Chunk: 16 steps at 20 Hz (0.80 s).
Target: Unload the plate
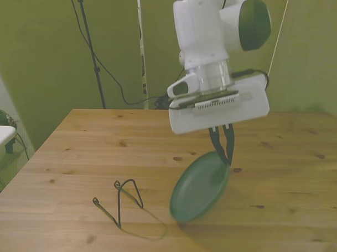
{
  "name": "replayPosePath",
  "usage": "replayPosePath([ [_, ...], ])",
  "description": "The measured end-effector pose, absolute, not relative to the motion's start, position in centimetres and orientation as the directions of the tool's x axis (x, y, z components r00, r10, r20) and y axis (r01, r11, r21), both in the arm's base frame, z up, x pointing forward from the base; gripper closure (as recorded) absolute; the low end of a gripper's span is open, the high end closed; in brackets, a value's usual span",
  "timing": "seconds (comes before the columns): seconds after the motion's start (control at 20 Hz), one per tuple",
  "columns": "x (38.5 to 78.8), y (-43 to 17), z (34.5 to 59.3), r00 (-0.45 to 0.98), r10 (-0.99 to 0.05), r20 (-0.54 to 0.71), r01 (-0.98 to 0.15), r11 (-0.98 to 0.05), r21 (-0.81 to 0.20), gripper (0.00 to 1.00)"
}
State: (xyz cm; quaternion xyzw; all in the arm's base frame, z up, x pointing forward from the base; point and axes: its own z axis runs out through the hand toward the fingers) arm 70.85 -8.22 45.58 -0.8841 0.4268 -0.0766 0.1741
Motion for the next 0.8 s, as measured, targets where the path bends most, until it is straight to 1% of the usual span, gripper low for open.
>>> replayPosePath([
  [0.45,73.6,-6.2,40.0,0.638,-0.768,-0.06,-0.739,-0.588,-0.328,1.0],
  [0.6,73.8,-6.7,38.8,0.639,-0.767,-0.053,-0.742,-0.597,-0.304,1.0],
  [0.65,73.8,-6.9,38.6,0.639,-0.767,-0.052,-0.743,-0.599,-0.298,0.0],
  [0.8,73.8,-7.3,38.4,0.637,-0.769,-0.048,-0.746,-0.599,-0.292,0.0],
])
